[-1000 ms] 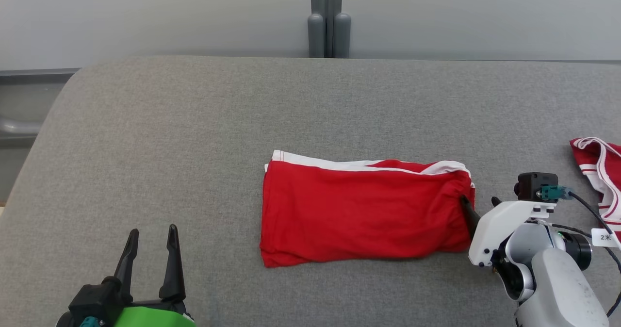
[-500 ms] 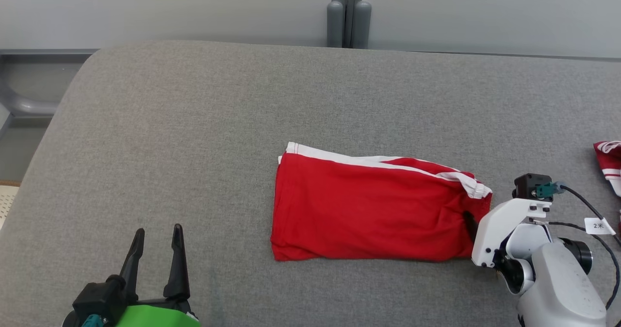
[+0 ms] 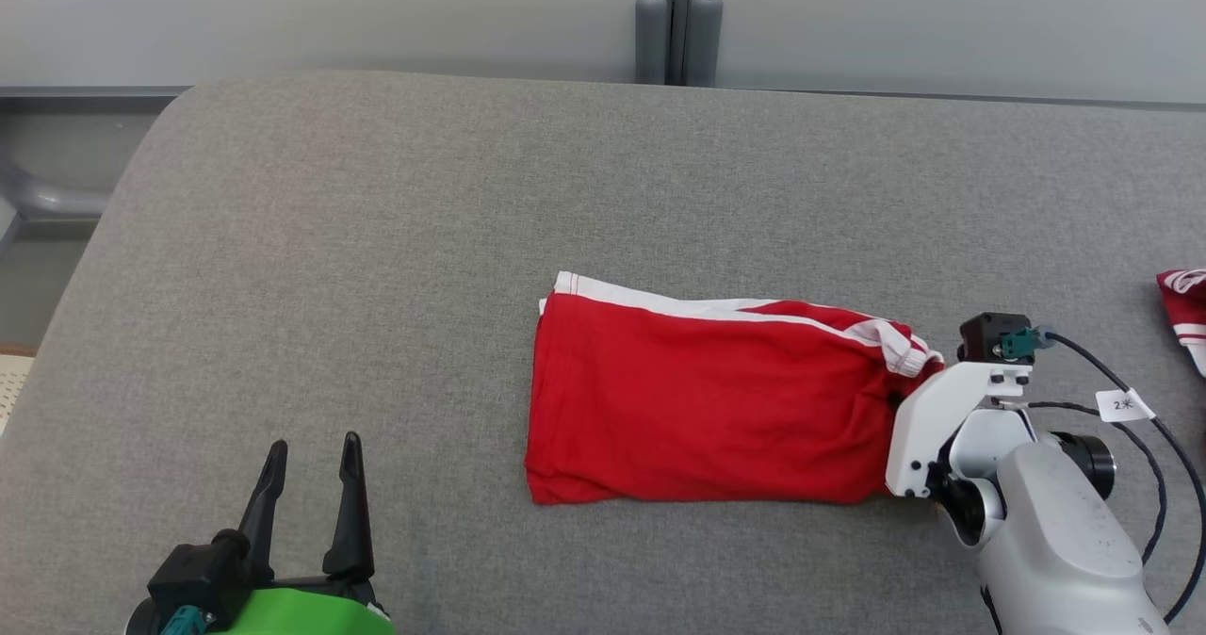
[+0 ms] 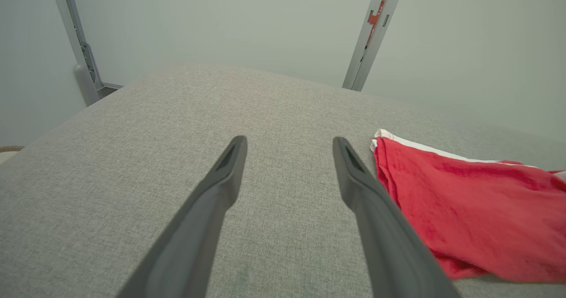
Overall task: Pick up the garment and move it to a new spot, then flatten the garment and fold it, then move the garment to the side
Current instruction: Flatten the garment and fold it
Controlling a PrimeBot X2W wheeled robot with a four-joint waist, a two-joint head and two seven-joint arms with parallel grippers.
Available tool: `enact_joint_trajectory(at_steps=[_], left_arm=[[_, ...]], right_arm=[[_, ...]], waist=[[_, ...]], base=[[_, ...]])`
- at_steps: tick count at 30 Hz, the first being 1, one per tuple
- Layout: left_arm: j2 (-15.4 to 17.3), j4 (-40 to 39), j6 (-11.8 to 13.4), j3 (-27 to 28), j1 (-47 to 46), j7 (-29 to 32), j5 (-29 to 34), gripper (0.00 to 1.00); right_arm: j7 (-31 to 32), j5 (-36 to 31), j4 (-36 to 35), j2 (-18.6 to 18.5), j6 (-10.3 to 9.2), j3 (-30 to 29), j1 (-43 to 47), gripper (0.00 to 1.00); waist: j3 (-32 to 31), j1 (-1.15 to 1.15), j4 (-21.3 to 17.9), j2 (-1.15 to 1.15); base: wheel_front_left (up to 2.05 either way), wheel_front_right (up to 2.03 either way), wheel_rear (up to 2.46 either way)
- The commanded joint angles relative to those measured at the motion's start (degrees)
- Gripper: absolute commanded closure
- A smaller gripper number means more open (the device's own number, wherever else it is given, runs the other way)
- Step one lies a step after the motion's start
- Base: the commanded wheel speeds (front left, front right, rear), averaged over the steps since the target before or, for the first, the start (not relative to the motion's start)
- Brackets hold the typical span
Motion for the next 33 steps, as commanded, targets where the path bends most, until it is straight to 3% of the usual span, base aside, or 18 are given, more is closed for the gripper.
enact_joint_trajectory(at_steps=[1, 7, 12, 18, 26, 33], left_arm=[[0.1, 0.2, -0.2, 0.2, -0.8, 0.0, 0.1, 0.0], [0.1, 0.3, -0.2, 0.3, -0.1, 0.0, -0.2, 0.0], [0.1, 0.3, 0.0, 0.2, 0.4, 0.0, -0.2, 0.0], [0.1, 0.3, -0.1, -0.4, 0.2, 0.0, 0.0, 0.0], [0.1, 0.5, -0.2, -0.2, 0.2, 0.0, -0.5, 0.0], [0.1, 0.9, -0.2, -1.1, -1.4, 0.0, -0.8, 0.0]], right_arm=[[-0.2, -1.3, 1.1, 0.7, 0.23, 0.0, -0.2, 1.0], [0.7, -12.5, -3.9, 0.2, 0.11, -7.9, -2.3, 1.0], [6.4, -20.9, -11.9, -0.3, 0.12, -14.5, -1.7, 1.0], [15.7, -25.4, -21.6, -3.6, 0.12, -18.3, 0.2, 1.0], [26.2, -20.7, -30.4, -2.2, 0.12, -12.2, -1.0, 1.0], [28.1, -14.4, -29.3, 0.1, 0.12, -3.3, -2.3, 1.0]], waist=[[0.0, 0.0, -0.1, 0.0], [-0.6, 0.0, -0.8, 0.0], [-1.3, 0.0, -1.4, 0.0], [-1.7, 0.0, -1.1, 0.0], [-1.3, 0.0, -0.8, 0.0], [-0.4, 0.0, 0.7, 0.0]], base=[[0.0, 0.0, 0.0], [0.0, 0.0, 0.0], [0.0, 0.0, 0.0], [0.0, 0.0, 0.0], [0.0, 0.0, 0.0], [0.0, 0.0, 0.0]])
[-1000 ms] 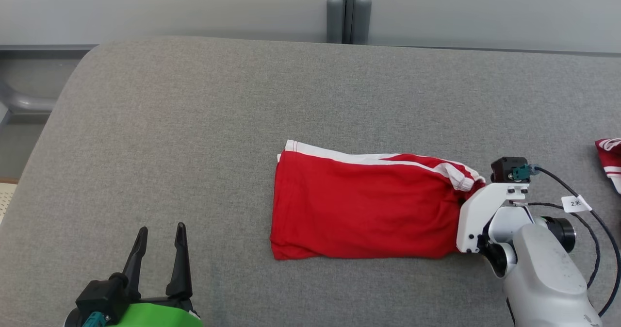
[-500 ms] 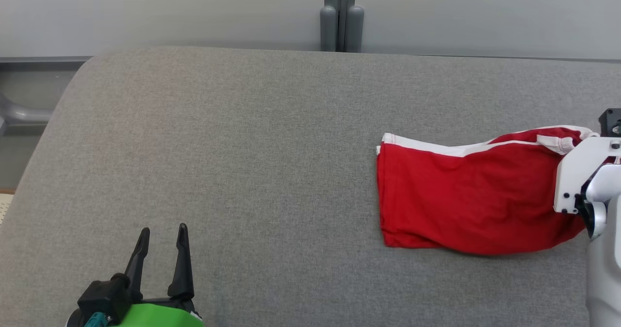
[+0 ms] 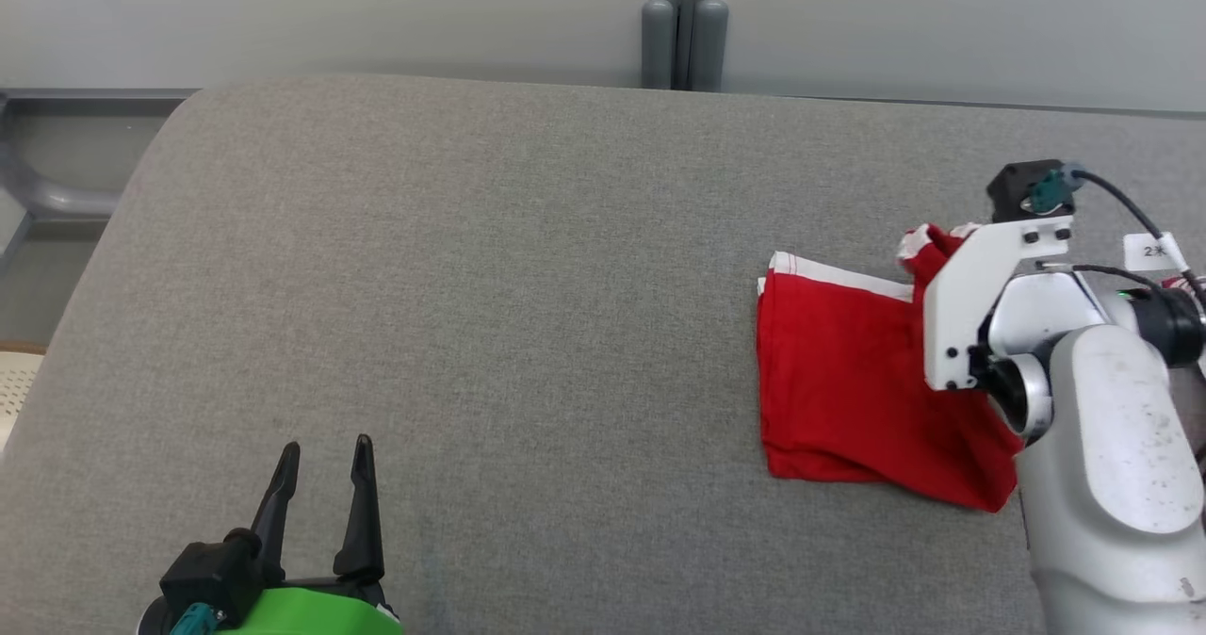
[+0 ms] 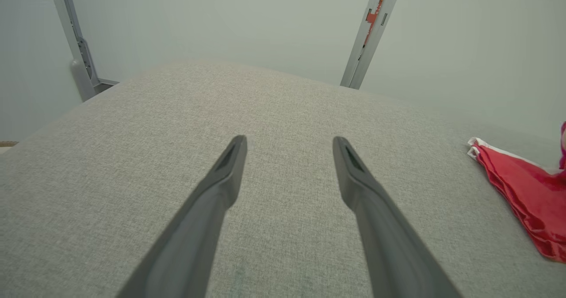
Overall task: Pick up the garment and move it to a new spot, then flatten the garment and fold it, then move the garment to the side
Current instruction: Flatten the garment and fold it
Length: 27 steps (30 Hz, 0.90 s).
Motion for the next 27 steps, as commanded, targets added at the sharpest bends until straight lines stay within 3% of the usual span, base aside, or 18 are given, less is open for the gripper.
enact_joint_trajectory(at_steps=[1, 10, 15, 16, 17, 23, 27], left_arm=[[0.1, 0.0, -0.2, -0.2, -1.3, 0.0, -0.3, 0.0], [0.1, 0.6, -0.3, -0.5, -1.6, 0.0, -0.2, 0.0], [0.1, 0.6, -0.3, -0.9, -1.8, 0.0, -0.4, 0.0], [0.1, 0.6, -0.3, -1.0, -1.8, 0.0, -0.4, 0.0], [0.1, 0.6, -0.3, -1.0, -1.8, 0.0, -0.4, 0.0], [0.1, 0.5, -0.1, -0.6, -1.6, 0.0, -0.4, 0.0], [0.1, 0.1, 0.0, -0.3, -1.2, 0.0, 0.1, 0.0]], right_arm=[[-0.4, 1.4, 0.5, 0.2, -0.12, 1.4, -0.5, 1.0], [-3.2, 9.2, 5.7, 0.4, -0.11, 11.1, -1.8, 1.0], [-5.2, 9.3, 8.7, 0.4, -0.11, 12.4, -2.6, 1.0], [-6.0, 10.3, 9.0, 0.4, -0.11, 13.1, -2.6, 0.28], [-6.7, 11.9, 9.2, 0.4, -0.1, 13.0, -2.8, 0.0], [-14.2, 16.6, 8.3, 0.4, -0.09, 11.8, -4.7, 0.0], [-19.6, 15.4, 6.6, 0.3, -0.1, 10.6, -4.6, 0.0]], waist=[[0.3, 0.0, 0.8, 0.0], [1.0, 0.0, 3.4, 0.0], [1.3, 0.0, 4.4, 0.0], [1.4, 0.0, 4.5, 0.0], [1.5, 0.0, 4.6, 0.0], [1.1, 0.0, 4.2, 0.0], [0.4, 0.0, 3.4, 0.0]], base=[[0.0, 0.0, 0.0], [0.0, 0.0, 0.0], [0.0, 0.0, 0.0], [0.0, 0.0, 0.0], [0.0, 0.0, 0.0], [0.0, 0.0, 0.0], [0.0, 0.0, 0.0]])
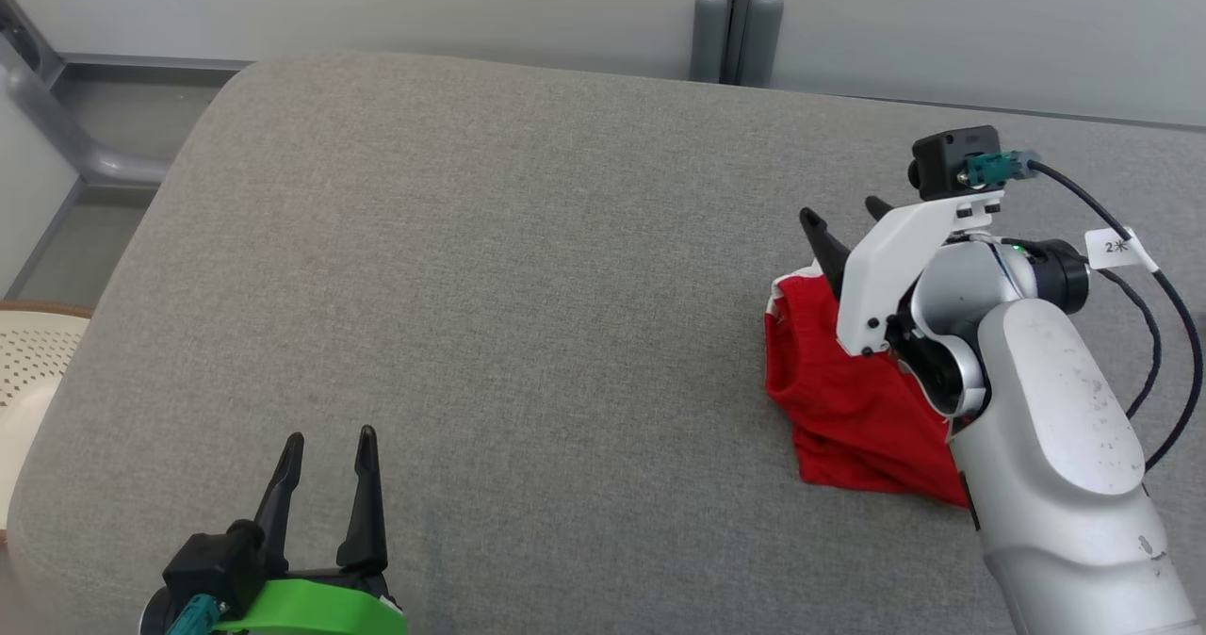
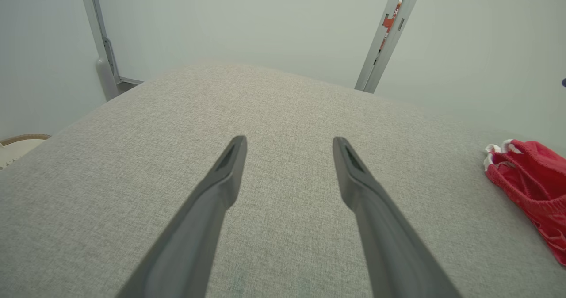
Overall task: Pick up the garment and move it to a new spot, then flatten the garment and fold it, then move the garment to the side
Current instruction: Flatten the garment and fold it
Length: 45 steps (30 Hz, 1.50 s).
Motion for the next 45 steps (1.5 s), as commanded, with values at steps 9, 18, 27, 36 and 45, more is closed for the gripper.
enact_joint_trajectory(at_steps=[9, 18, 27, 36, 45], left_arm=[[0.1, -0.1, 0.0, 0.3, 1.1, 0.0, 0.7, 0.0], [0.1, 0.0, -0.1, 1.0, 1.7, 0.0, 1.5, 0.0], [0.1, 1.4, -0.2, 2.6, 0.9, 0.0, 2.2, 0.0], [0.1, 4.1, -0.3, 4.1, -0.2, 0.0, 3.3, 0.0], [0.1, 4.9, -0.3, 4.3, -0.5, 0.0, 3.3, 0.0]], right_arm=[[-19.9, -9.3, -5.4, -0.3, -0.07, -4.6, 10.4, 0.0], [-41.5, -14.9, -5.0, -0.5, -0.1, -10.7, 24.4, 0.0], [-44.4, -11.9, -4.9, -0.2, -0.1, -11.7, 30.4, 0.0], [-44.4, -10.6, -6.8, -0.3, -0.1, -8.0, 32.5, 0.0], [-44.4, -9.8, -5.2, -0.2, -0.1, -6.2, 32.6, 0.0]], waist=[[-2.5, 0.0, -2.2, 0.0], [-5.7, 0.0, -6.2, 0.0], [-7.9, 0.0, -10.9, 0.0], [-8.8, 0.0, -15.1, 0.0], [-8.6, 0.0, -16.4, 0.0]], base=[[0.0, 0.0, 0.0], [0.0, 0.0, 0.0], [0.0, 0.0, 0.0], [0.0, 0.0, 0.0], [0.0, 0.0, 0.0]])
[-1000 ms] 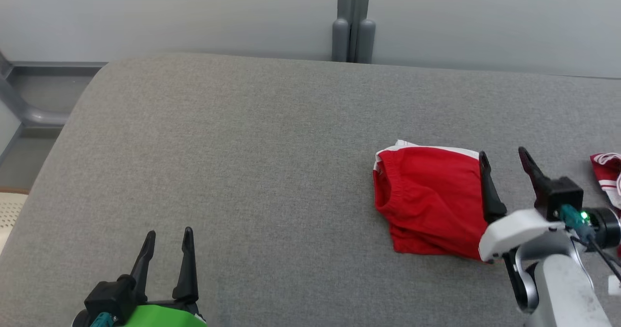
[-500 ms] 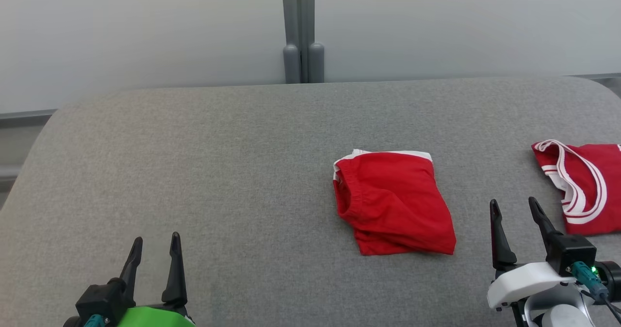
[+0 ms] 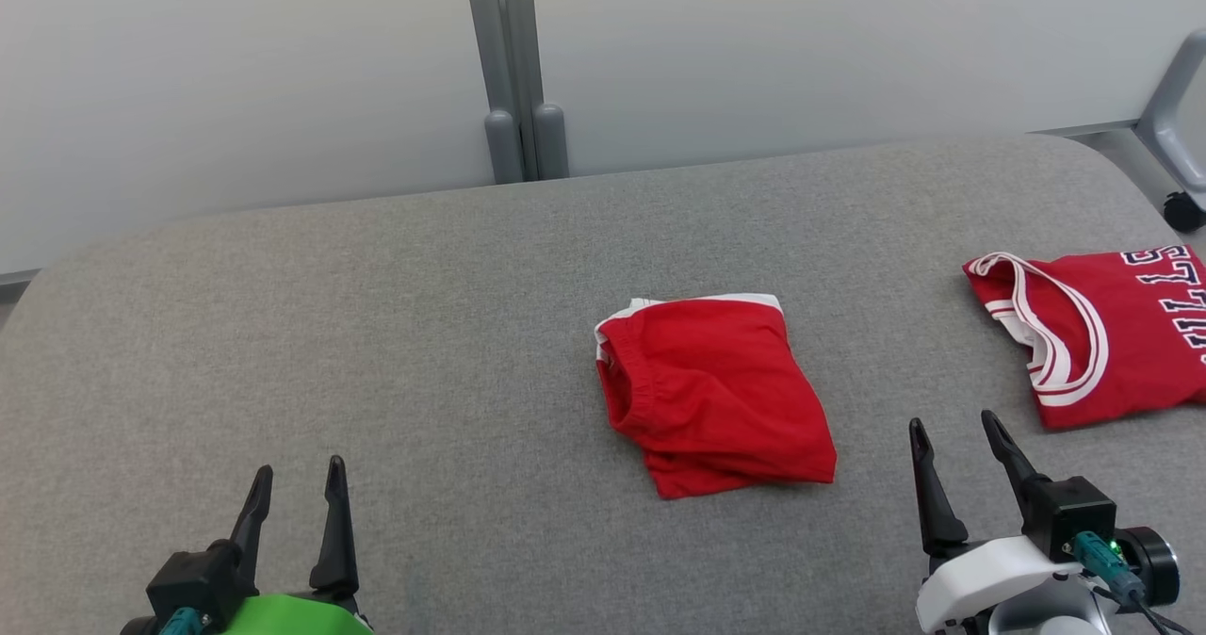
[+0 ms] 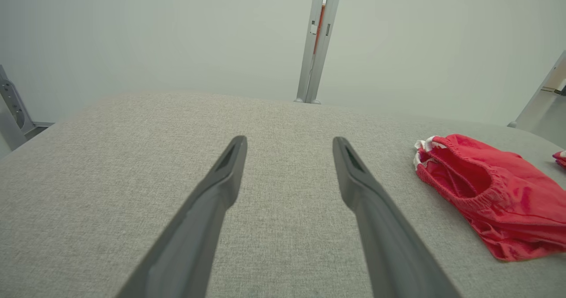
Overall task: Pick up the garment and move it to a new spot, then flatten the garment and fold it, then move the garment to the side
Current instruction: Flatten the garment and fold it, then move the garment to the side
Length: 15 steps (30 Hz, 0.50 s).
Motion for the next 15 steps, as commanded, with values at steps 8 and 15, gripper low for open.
enact_joint_trajectory(at_steps=[8, 15], left_arm=[[0.1, -0.2, -0.2, 0.5, -0.1, 0.0, -0.1, 0.0], [0.1, -0.3, -0.2, 0.1, 0.0, 0.0, 0.2, 0.0]], right_arm=[[-0.2, 0.7, 0.5, -0.1, -0.12, -0.5, -0.7, 0.0], [-0.2, 1.3, 0.7, -0.1, -0.11, -0.5, -1.6, 0.0]], waist=[[0.3, 0.0, 0.1, 0.0], [0.6, 0.0, 0.9, 0.0]], base=[[0.0, 0.0, 0.0], [0.0, 0.0, 0.0]])
